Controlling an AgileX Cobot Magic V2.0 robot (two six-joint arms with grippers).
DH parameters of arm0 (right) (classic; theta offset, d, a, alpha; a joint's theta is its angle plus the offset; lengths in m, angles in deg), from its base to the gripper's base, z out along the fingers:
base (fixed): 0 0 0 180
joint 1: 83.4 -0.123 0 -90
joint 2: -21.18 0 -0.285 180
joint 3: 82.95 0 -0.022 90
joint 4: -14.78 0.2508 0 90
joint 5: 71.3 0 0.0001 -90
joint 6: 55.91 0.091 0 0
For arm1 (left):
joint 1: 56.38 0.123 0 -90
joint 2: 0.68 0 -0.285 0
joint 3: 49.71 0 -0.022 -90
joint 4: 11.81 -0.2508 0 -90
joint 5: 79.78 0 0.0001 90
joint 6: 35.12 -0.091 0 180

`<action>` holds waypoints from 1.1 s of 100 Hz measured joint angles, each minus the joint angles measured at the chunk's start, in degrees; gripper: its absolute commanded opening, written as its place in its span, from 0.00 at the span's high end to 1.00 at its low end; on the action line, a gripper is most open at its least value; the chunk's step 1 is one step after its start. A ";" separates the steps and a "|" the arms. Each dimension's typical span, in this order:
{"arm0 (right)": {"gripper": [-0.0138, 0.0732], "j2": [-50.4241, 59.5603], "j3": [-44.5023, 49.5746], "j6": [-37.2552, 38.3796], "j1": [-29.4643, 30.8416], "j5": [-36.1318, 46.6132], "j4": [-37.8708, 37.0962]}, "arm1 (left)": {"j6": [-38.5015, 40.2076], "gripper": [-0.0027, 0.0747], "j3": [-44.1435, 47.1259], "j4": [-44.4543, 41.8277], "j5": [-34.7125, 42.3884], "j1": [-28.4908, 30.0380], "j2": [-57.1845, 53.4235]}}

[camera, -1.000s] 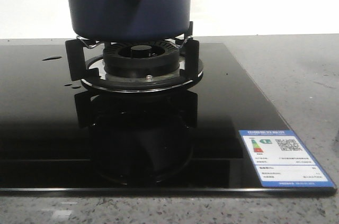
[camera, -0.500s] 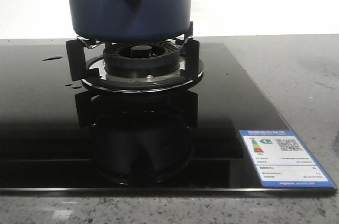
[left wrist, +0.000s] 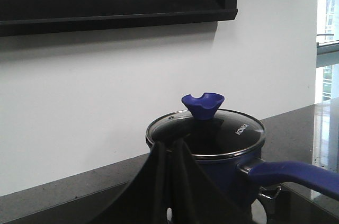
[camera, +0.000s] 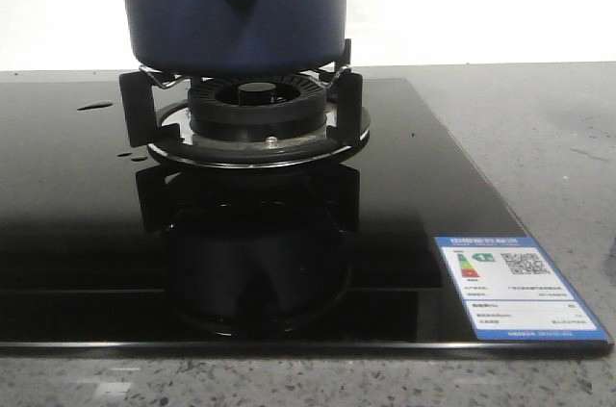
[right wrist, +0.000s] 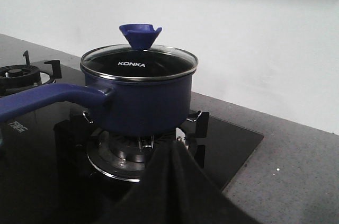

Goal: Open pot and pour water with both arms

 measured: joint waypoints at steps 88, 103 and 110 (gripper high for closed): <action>0.92 0.00 0.00 0.00 0.00 0.00 0.00 | 64.17 0.99 10.17 -70.22 16.96 0.00 -0.96; 0.92 0.00 0.00 0.00 0.00 0.00 0.00 | 67.22 0.99 19.99 -71.13 22.60 0.00 -5.80; 0.92 0.00 0.00 0.00 0.00 0.00 0.00 | 68.61 0.99 23.27 -71.23 21.29 0.00 -8.73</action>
